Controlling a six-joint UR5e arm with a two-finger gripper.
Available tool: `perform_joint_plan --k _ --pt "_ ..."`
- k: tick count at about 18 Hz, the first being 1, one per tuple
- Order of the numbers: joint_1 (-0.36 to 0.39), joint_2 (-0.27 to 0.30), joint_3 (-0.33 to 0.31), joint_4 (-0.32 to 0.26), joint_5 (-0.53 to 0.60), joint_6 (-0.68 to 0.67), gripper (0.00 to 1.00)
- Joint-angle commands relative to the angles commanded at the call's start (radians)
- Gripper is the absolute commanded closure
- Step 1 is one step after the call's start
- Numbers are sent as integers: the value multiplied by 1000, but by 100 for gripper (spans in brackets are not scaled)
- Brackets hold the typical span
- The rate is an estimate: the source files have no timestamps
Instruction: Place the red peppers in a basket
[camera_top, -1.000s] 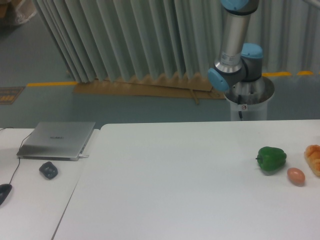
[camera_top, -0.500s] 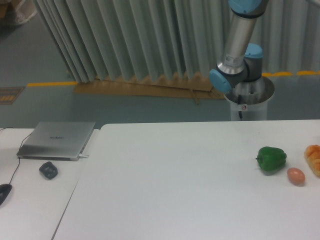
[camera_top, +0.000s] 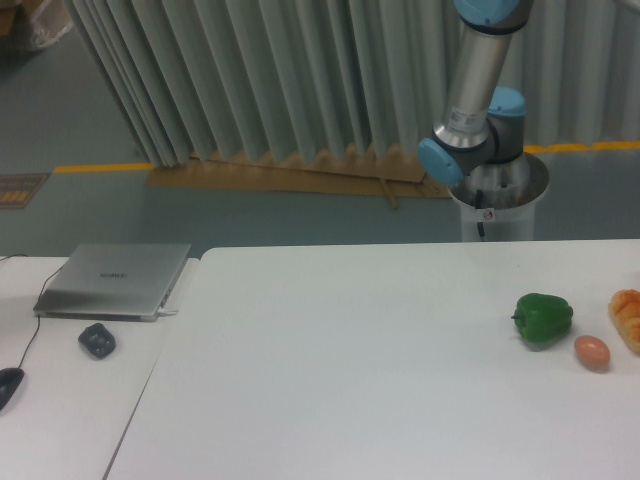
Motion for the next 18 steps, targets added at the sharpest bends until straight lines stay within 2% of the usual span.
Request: perform_joint_plan --k 2,3,6,8,10,12,14,18 --pt "-57 11 6 0 3 -199 0" --pt "-97 11 3 0 3 -255 0" --pt "-153 32 -17 -5 5 -268 0" --pt "-186 64 -66 0 -5 -299 0" --pt "-236 84 -113 -2 -8 -449 0" --pt "-255 104 -153 8 -9 -537 0" --pt "-279 109 -164 8 -47 -559 0" --pt "-278 114 -172 9 -51 -599 0"
